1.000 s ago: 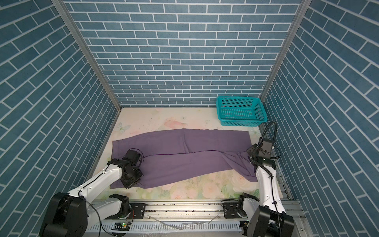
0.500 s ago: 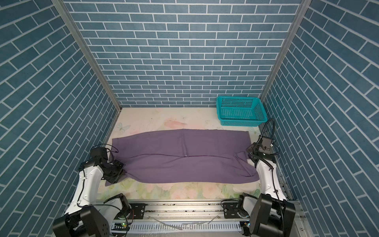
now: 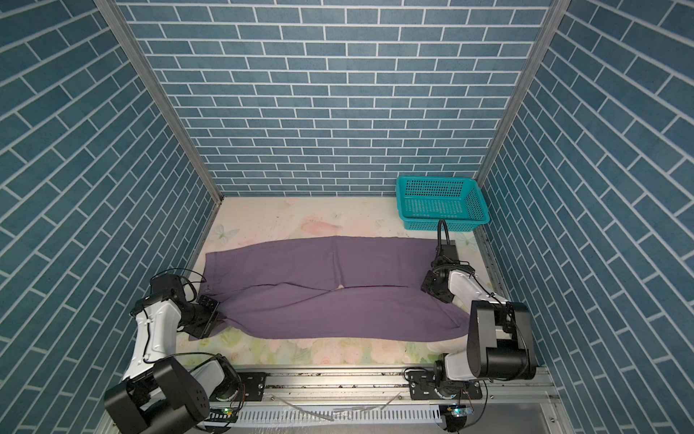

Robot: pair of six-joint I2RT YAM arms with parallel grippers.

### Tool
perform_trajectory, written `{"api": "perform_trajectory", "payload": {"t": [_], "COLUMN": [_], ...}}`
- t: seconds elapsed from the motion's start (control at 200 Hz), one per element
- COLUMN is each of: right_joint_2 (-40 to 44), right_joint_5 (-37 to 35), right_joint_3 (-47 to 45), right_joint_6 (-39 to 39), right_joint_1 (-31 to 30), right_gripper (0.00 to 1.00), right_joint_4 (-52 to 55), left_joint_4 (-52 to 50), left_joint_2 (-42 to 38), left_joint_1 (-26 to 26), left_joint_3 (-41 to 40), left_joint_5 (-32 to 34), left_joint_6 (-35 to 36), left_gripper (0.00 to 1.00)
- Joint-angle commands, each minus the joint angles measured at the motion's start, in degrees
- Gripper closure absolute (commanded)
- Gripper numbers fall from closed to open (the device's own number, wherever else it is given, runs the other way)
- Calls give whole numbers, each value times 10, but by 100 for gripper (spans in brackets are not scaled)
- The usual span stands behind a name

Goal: Fold and stack the trousers
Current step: Smooth out the trousers at the center of the table.

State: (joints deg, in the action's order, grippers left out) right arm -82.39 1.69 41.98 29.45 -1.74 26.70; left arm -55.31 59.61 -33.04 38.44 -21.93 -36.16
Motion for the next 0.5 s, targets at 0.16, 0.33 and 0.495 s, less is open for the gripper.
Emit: {"api": "perform_trajectory", "payload": {"t": [0.16,0.33,0.495], "right_joint_2": [-13,78,153], "right_joint_5": [-42,-74,-63], "right_joint_3": [29,32,23], "right_joint_6": [-1,12,32], "right_joint_1": [-4,59,175], "right_gripper": [100,100,100], "right_joint_4": [28,51,63], "left_joint_4": [2,4,10], "left_joint_2": [-12,-24,-18], "left_joint_1": [-5,-10,-12], "left_joint_3": [9,13,12], "left_joint_5": [14,33,29], "left_joint_6": [9,5,6], "left_gripper": [100,100,100]}}
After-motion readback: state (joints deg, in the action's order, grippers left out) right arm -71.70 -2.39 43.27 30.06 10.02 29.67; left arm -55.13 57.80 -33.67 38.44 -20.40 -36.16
